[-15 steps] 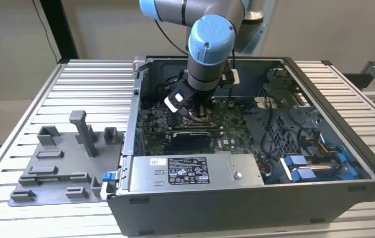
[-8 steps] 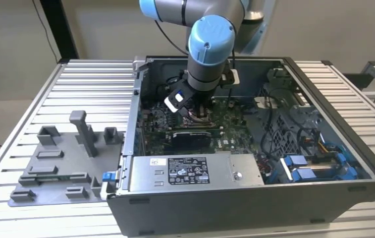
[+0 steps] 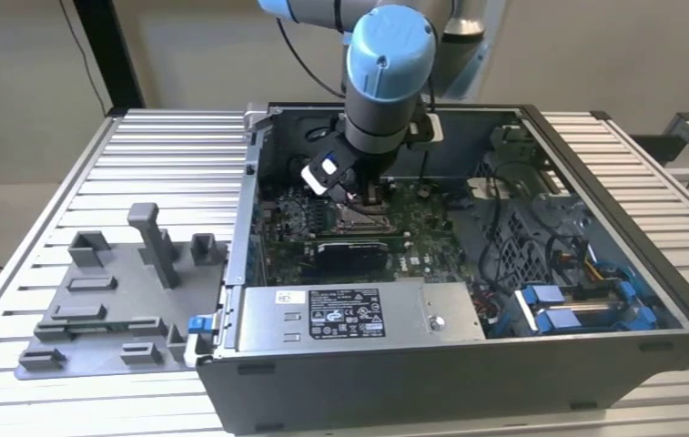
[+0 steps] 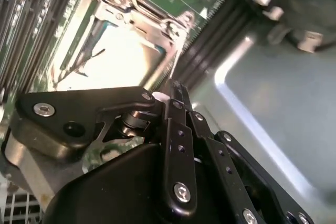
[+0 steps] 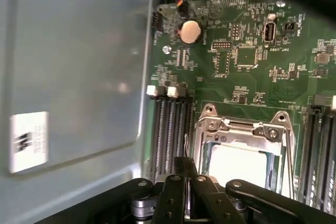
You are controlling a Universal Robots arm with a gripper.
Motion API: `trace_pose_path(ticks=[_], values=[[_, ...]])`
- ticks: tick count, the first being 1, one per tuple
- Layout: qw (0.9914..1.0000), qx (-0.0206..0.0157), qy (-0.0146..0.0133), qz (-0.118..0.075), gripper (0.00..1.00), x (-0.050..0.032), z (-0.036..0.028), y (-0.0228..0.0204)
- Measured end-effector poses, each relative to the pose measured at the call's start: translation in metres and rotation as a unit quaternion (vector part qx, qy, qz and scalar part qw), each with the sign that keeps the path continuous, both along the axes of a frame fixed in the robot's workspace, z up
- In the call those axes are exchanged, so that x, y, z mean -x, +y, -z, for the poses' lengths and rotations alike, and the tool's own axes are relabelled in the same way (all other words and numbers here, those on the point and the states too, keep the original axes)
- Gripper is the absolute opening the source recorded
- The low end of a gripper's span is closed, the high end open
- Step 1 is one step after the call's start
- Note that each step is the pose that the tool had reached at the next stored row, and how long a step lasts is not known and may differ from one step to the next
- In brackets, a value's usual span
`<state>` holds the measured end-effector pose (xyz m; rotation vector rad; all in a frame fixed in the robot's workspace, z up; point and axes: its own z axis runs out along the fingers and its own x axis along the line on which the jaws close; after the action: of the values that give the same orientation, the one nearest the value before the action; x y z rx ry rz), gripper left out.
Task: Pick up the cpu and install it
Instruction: 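Close the cpu cover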
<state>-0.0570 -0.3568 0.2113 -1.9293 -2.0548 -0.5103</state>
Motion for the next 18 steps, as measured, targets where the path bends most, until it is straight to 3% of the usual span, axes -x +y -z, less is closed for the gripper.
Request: trace_pose_path(ticks=[4,10,11,16,18], values=[[1.0,-0.0012,0.0001,0.0,0.0,0.0085,-0.0092,0.0],[1.0,-0.0006,0.0001,0.0,0.0,0.0285,-0.0137,0.0],[1.0,0.0013,0.0,0.0,0.0,0.0315,-0.0136,0.0],[0.99969,0.025,-0.0003,0.0,0.0,0.0357,-0.0116,0.0004],[0.99967,0.0253,-0.0044,0.0,0.0,0.0371,-0.0097,0.0027]])
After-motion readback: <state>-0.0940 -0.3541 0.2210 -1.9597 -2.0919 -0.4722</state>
